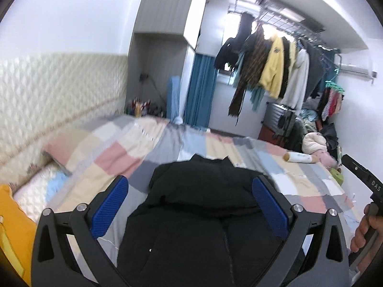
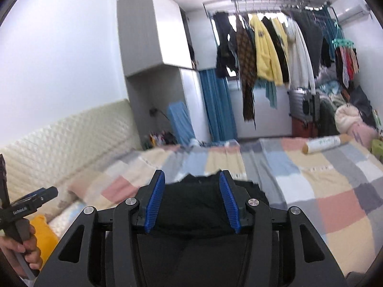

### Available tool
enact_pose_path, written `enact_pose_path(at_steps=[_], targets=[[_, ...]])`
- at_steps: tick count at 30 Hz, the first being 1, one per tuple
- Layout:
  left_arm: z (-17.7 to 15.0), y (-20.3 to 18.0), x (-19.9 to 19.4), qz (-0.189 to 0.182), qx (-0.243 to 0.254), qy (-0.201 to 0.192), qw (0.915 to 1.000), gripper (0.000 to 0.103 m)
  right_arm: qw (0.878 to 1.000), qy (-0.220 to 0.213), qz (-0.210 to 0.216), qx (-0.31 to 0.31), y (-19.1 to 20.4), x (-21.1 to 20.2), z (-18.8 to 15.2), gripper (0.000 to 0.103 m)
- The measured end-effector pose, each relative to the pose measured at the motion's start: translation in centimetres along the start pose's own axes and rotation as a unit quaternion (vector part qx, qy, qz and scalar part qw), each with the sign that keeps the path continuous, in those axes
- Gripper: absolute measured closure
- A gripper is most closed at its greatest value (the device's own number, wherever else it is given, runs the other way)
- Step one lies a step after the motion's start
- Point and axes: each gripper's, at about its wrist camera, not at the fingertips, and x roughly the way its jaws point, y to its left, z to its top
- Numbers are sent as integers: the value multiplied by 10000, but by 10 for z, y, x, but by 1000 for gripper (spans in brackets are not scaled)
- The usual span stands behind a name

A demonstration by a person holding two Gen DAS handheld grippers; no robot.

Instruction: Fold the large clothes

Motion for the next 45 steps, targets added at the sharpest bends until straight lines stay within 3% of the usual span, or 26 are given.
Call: enact_pose_path(at_steps=[7, 14, 20, 24, 31, 38, 40, 42, 45], targets=[[4, -10, -62, -157, 88, 53, 9998, 0, 9998, -136, 148, -60, 8, -65, 5, 54], [-30, 7, -81, -441, -53, 564, 9974, 0, 9995, 270, 83, 117, -10, -94, -28, 54], [-76, 32, -62, -356, -128, 1012, 9941, 0, 9948, 884, -78, 507, -37, -99, -77, 54], [-110, 54, -33, -141, -215, 1560, 9874, 0, 9860, 1420, -118, 863, -65, -89, -114, 54], [-159, 91, 22, 62, -299, 2454, 9689, 0, 9667, 2285, -110, 1149, -110, -70, -153, 54], [-184, 133, 61, -179, -730, 3238, 9431, 0, 9301, 3245, 288, 1697, -152, -38, -184, 54], [-190, 145, 73, -321, -1000, 3455, 9325, 0, 9213, 3428, 368, 1801, -159, -31, -190, 54], [-198, 157, 86, -566, -1475, 3739, 9139, 1, 9098, 3613, 443, 1995, -170, -23, -196, 53], [-204, 166, 97, -681, -1822, 3960, 8974, 1, 8927, 3852, 545, 2275, -183, -10, -202, 48]])
